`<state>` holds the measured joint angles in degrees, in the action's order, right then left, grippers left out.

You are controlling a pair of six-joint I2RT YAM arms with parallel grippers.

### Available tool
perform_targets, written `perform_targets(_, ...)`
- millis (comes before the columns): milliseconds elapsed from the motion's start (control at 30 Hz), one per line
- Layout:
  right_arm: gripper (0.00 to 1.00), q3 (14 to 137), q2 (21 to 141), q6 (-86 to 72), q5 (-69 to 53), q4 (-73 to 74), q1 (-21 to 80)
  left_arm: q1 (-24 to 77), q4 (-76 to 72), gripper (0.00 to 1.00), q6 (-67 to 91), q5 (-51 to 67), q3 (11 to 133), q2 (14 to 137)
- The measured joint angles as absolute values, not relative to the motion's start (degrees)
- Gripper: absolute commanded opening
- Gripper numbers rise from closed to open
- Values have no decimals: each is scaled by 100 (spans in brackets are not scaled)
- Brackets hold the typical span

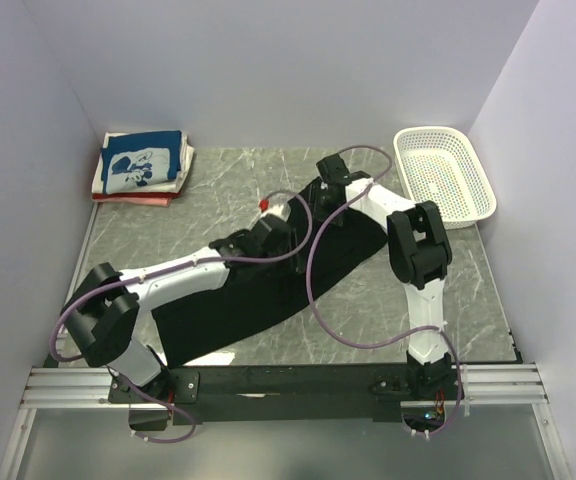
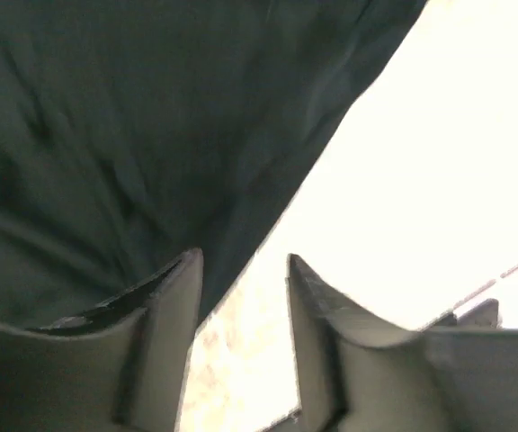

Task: Fold and stack the t-shirts
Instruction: Fold the tshirt

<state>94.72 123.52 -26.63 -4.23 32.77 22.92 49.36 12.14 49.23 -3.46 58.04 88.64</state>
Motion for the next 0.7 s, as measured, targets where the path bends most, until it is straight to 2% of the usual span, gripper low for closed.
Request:
perform_targets(167, 62, 9367, 11725, -2676, -1083, 3249, 1865, 4904, 1564, 66, 3780, -985, 6906, 9063)
perform_targets(333, 64, 8300, 9734, -3238, -1413, 2646, 823, 4742, 1352, 79, 2434, -1031, 7476, 9594)
perform_targets(467, 64, 7126, 8156, -3691, -1514, 2023, 255, 4591, 1337, 83, 1455, -926, 7955, 10416)
perform_targets(700, 66, 5124, 6405, -4178, -1785, 1594, 381, 4416, 1450, 86, 91, -364, 8879, 11848)
